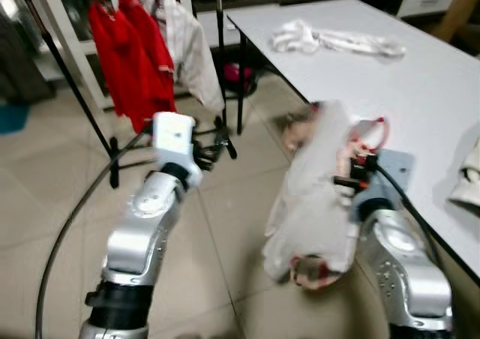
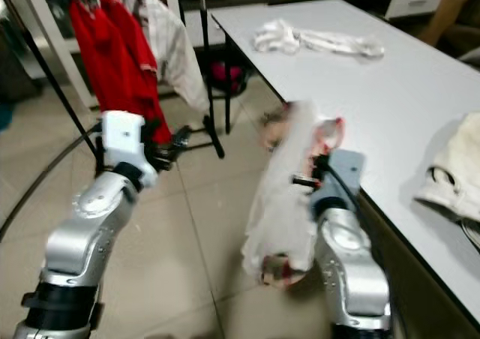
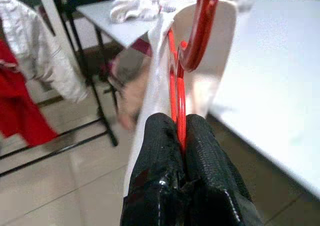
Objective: Hang hanger
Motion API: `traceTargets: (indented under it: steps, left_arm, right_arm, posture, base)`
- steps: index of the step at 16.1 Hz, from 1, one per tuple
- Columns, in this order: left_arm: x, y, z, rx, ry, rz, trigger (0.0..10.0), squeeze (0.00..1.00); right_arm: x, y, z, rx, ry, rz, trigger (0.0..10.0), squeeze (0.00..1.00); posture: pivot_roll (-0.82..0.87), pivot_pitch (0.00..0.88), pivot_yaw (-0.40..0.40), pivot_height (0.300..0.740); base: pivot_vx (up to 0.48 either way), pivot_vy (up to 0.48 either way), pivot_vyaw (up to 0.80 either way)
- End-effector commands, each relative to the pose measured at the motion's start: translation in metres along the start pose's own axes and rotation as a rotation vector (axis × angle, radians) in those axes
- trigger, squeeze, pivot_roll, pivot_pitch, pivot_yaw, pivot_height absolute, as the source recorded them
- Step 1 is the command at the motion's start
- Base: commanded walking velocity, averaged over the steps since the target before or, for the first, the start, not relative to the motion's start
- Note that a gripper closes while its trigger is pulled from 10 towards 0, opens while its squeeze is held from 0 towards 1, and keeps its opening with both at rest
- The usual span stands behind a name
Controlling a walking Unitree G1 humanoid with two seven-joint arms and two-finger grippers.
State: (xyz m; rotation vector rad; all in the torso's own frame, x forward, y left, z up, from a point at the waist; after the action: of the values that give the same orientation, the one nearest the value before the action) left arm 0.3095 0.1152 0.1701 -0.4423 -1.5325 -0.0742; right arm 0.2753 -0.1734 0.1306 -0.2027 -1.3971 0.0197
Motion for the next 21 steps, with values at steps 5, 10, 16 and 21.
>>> traceTargets:
  steps: [5, 10, 16, 21]
  left_arm:
    - [0.004, 0.006, 0.0, 0.016, -0.005, -0.008, 10.0, 0.0]
    - [-0.004, 0.007, 0.007, 0.028, 0.012, 0.001, 10.0, 0.0]
    - [-0.003, 0.005, 0.003, 0.016, 0.012, -0.001, 10.0, 0.0]
    - [-0.008, 0.0, 0.003, -0.006, 0.021, 0.013, 10.0, 0.0]
  right_arm:
    - [0.011, 0.009, 0.0, 0.02, -0.06, 0.045, 10.0, 0.0]
    - [0.005, 0.01, 0.004, 0.048, -0.056, 0.077, 10.0, 0.0]
    - [0.003, 0.005, 0.003, -0.009, -0.063, 0.101, 10.0, 0.0]
    - [0.003, 0.008, 0.009, 0.005, -0.097, 0.048, 10.0, 0.0]
  posture:
    - [0.0, 0.046, 0.004, 0.74]
    - [0.0, 0.04, -0.001, 0.74]
    - [0.0, 0.035, 0.01, 0.74]
    - [-0.01, 0.03, 0.012, 0.74]
  base:
    - [0.333, 0.0, 0.0]
    - [0.333, 0.0, 0.28]
    - [0.333, 0.0, 0.0]
    - [0.332, 0.0, 0.0]
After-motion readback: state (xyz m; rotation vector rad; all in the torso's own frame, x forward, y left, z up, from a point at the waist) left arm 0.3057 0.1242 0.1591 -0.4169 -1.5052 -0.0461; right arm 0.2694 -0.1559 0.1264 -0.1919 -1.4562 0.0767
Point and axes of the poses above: a point about 5 cm out from each wrist's last joint towards the gripper, its own z axis pointing back from the gripper into the wrist, its own x axis along the axis of the wrist's last joint, y = z × x, the point moved 1 cm from there along -z, pointing out of the wrist towards the gripper, and after that the axes turned 13 degrees about z, right-handed, at the moved point
